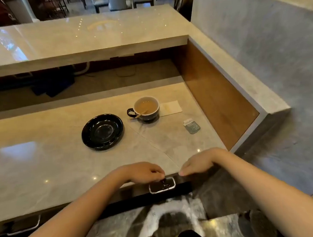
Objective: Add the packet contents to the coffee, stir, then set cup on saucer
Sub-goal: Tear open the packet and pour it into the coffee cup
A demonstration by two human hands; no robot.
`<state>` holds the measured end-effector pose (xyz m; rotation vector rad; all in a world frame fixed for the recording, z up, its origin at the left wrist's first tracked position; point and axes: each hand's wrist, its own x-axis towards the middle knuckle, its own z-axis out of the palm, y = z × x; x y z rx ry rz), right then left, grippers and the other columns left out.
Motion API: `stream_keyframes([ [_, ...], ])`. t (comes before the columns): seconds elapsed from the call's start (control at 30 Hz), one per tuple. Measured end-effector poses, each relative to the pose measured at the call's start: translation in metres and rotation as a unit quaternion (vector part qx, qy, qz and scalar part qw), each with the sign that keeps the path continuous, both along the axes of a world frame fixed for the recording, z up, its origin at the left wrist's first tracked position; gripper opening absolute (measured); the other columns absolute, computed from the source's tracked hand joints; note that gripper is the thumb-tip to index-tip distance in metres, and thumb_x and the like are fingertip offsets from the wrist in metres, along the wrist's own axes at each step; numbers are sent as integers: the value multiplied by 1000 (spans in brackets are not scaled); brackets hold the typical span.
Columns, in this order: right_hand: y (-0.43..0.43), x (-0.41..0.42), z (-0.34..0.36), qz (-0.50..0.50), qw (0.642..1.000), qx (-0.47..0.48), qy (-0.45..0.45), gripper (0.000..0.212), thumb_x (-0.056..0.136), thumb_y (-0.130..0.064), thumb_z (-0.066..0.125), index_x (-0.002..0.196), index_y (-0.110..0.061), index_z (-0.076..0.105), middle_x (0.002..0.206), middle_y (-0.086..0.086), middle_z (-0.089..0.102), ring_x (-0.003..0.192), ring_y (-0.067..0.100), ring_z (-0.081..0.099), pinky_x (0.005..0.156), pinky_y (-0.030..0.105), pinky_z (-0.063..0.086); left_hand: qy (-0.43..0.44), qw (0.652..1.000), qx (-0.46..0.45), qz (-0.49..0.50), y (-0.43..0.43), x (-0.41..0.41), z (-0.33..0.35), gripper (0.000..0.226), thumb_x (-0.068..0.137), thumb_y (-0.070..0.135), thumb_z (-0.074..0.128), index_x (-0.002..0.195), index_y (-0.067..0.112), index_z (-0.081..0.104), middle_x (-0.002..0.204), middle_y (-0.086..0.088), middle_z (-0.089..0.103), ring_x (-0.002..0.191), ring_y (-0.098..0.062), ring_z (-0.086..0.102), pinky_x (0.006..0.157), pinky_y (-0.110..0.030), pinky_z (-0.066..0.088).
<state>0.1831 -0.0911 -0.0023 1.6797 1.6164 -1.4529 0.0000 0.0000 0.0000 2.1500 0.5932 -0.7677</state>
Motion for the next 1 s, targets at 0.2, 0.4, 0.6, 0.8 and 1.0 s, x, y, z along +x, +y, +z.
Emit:
stream_keyframes([
  [0.2,19,34,6,-236,968,88,12,39,95,-34,43,119,-6,56,108,8,63,95,24,61,81,33,49,-128,974,102,158,40,9,-7,32,95,26,45,123,12,54,129,-7,56,114,-19,51,91,-26,37],
  [0.4,30,55,-29,-395,851,316,-139,23,90,-21,52,105,-5,60,109,14,64,93,29,60,78,39,52,-222,894,266,282,61,10,-62,35,93,24,47,123,7,53,129,-12,53,120,-25,46,100,-35,35],
  [0.6,43,62,-48,-465,783,373,-178,34,91,-21,53,120,-5,49,121,17,51,109,31,49,81,36,44,-226,875,351,244,64,14,-94,50,93,33,46,134,6,41,142,-15,40,132,-29,31,110,-42,29],
  [0.8,47,64,-65,-479,757,408,-177,29,90,-20,56,114,-5,54,117,14,48,107,27,46,81,34,44,-203,876,379,219,68,14,-112,67,90,50,14,142,10,25,153,-13,20,141,-25,10,114,-38,5],
  [1.0,46,64,-69,-555,717,415,-74,9,87,-6,58,84,-13,53,94,5,52,83,19,51,65,25,42,-210,867,390,226,67,15,-113,64,90,48,16,143,12,26,153,-11,20,142,-22,10,115,-37,4],
])
